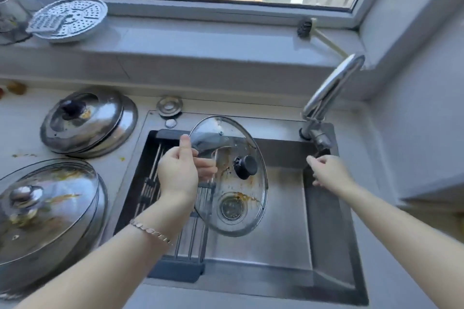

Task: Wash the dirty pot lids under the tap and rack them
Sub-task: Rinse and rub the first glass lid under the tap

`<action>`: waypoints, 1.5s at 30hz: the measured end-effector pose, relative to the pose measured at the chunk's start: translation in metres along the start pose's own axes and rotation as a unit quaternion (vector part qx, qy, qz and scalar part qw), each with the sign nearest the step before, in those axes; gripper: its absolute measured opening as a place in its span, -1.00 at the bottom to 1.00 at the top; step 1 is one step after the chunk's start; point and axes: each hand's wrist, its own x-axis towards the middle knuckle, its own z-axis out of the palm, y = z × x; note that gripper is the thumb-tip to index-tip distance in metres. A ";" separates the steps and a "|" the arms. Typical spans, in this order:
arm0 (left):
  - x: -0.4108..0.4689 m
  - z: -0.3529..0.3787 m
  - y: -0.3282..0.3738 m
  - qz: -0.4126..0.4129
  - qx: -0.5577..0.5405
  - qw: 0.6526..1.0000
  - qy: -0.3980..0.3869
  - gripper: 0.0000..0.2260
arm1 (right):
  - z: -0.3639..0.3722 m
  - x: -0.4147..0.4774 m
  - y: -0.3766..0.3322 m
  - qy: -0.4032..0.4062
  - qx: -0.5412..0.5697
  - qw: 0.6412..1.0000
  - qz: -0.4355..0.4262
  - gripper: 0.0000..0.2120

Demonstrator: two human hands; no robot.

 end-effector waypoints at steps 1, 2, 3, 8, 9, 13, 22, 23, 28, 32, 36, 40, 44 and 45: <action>-0.006 0.014 -0.001 -0.006 0.000 1.000 -0.001 -0.66 | -0.010 0.012 0.002 0.003 0.029 0.999 0.025 -0.63; -0.011 0.027 -0.002 -0.012 -0.001 1.000 0.000 -0.66 | -0.017 0.023 0.002 0.000 0.062 0.997 0.055 -0.63; -0.015 0.038 -0.002 -0.015 -0.001 1.000 0.002 -0.66 | -0.023 0.032 0.001 -0.010 0.091 0.992 0.087 -0.62; -0.021 0.077 -0.004 -0.016 0.006 1.000 0.018 -0.66 | -0.021 0.062 -0.010 -0.071 0.120 0.981 0.139 -0.60; -0.020 0.082 -0.004 -0.016 0.010 1.000 0.020 -0.66 | -0.019 0.067 -0.010 -0.072 0.121 0.980 0.143 -0.64; -0.019 0.092 -0.008 -0.023 0.012 0.999 0.024 -0.67 | -0.016 0.077 -0.009 -0.075 0.131 0.972 0.182 -0.81; -0.019 0.098 -0.006 -0.034 -0.003 0.999 0.011 -0.67 | -0.009 0.077 -0.003 -0.046 0.143 0.969 0.194 -0.55; -0.020 0.099 -0.005 -0.035 -0.010 0.999 0.007 -0.67 | -0.008 0.078 -0.001 -0.044 0.135 0.972 0.187 -0.53; -0.022 0.100 -0.005 -0.032 -0.017 0.999 -0.011 -0.67 | -0.009 0.077 0.003 -0.045 0.109 0.978 0.170 -0.60; -0.021 0.098 -0.006 -0.032 -0.016 0.999 -0.019 -0.67 | -0.009 0.076 0.007 -0.052 0.122 0.978 0.161 -0.63; -0.021 0.096 -0.008 -0.038 -0.024 0.999 -0.022 -0.66 | -0.008 0.075 0.010 -0.053 0.118 0.980 0.151 -0.65; -0.021 0.094 -0.010 -0.038 -0.014 0.999 -0.019 -0.66 | -0.011 0.065 0.003 -0.049 0.117 0.978 0.169 -0.59; -0.022 0.094 -0.010 -0.037 -0.005 0.999 -0.015 -0.66 | -0.008 0.024 -0.025 0.072 -0.023 0.997 0.018 -0.44; -0.024 0.095 -0.011 -0.037 -0.005 0.999 -0.015 -0.66 | -0.004 0.001 -0.037 0.082 -0.011 0.993 -0.084 -0.47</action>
